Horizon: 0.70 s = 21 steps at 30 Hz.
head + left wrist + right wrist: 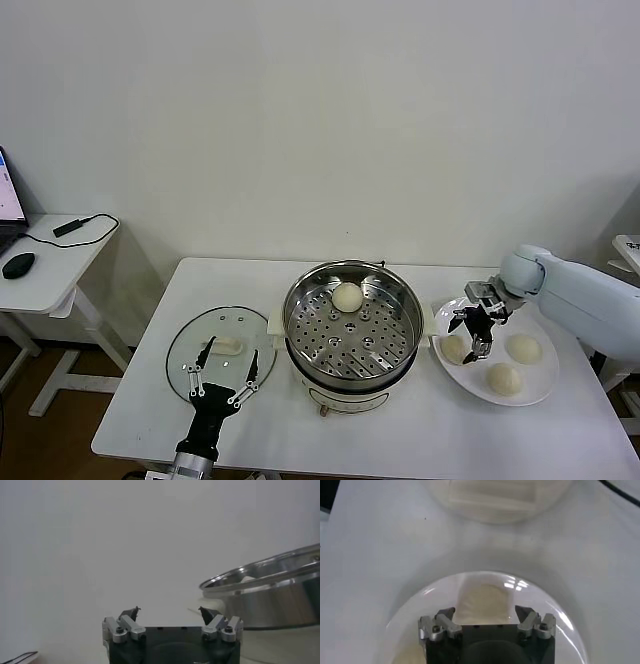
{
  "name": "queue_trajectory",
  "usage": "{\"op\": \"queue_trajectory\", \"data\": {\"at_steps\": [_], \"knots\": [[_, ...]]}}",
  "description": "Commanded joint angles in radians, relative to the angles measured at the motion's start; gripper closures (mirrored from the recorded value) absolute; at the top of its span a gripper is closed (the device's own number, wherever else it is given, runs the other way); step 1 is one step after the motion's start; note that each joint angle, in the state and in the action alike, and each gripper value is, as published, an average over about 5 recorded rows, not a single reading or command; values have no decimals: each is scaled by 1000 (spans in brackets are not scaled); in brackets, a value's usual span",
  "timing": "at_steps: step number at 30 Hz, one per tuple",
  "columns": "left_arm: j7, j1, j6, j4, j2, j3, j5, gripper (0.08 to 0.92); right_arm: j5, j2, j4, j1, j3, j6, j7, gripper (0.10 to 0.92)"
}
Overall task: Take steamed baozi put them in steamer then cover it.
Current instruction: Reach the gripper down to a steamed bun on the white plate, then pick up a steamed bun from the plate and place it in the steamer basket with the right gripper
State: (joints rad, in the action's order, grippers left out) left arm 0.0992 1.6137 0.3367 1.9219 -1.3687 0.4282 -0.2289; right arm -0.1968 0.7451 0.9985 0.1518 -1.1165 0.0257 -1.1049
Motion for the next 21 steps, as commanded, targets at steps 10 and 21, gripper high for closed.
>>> {"op": "queue_trajectory", "data": {"at_steps": [10, 21], "knots": [[0, -9, -4, 11, 1, 1, 12, 177, 0, -17, 6, -12, 20, 0, 22, 349], [1, -14, -4, 21, 6, -2, 10, 177, -40, -38, 106, 375, -128, 21, -194, 361]]}}
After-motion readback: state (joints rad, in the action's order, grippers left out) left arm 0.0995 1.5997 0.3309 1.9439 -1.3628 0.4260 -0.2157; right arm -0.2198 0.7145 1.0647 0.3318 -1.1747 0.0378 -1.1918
